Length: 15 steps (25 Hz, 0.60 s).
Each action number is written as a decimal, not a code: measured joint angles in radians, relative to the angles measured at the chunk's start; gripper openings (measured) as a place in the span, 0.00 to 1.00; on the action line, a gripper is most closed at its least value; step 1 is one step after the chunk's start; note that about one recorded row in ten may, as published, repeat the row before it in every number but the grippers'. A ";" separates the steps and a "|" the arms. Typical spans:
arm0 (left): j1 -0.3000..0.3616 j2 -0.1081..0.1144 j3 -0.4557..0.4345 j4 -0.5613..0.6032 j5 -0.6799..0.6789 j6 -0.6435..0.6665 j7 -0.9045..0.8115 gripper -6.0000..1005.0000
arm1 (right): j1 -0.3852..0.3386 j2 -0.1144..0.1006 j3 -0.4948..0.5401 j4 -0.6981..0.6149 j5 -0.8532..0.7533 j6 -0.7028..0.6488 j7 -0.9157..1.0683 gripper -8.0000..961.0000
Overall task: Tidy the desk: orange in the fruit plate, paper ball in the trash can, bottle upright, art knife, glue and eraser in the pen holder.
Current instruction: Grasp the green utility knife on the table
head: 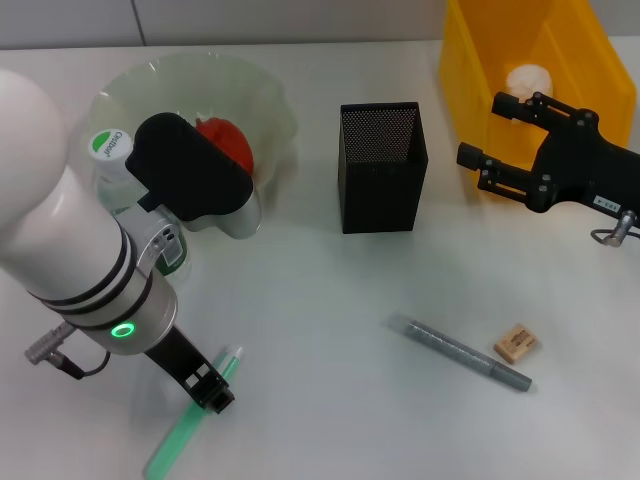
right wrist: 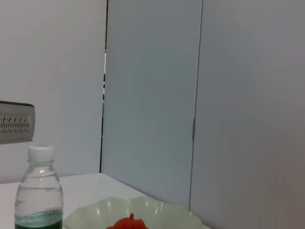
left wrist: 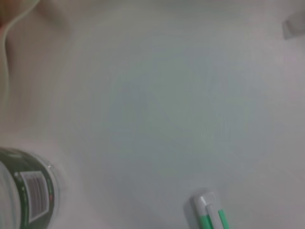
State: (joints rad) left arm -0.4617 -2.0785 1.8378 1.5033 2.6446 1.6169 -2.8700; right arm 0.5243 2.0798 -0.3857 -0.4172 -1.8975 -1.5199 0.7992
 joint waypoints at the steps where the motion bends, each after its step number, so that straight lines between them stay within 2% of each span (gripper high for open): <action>1: -0.001 0.000 0.001 0.000 0.000 -0.002 0.000 0.49 | 0.000 -0.001 0.001 0.000 0.000 0.000 0.000 0.77; 15: -0.015 -0.002 0.001 -0.032 -0.001 -0.002 -0.001 0.46 | -0.004 -0.001 0.004 -0.002 0.000 -0.003 0.000 0.77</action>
State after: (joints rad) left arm -0.4763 -2.0801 1.8393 1.4717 2.6436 1.6152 -2.8707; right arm 0.5200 2.0785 -0.3819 -0.4194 -1.8975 -1.5226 0.7992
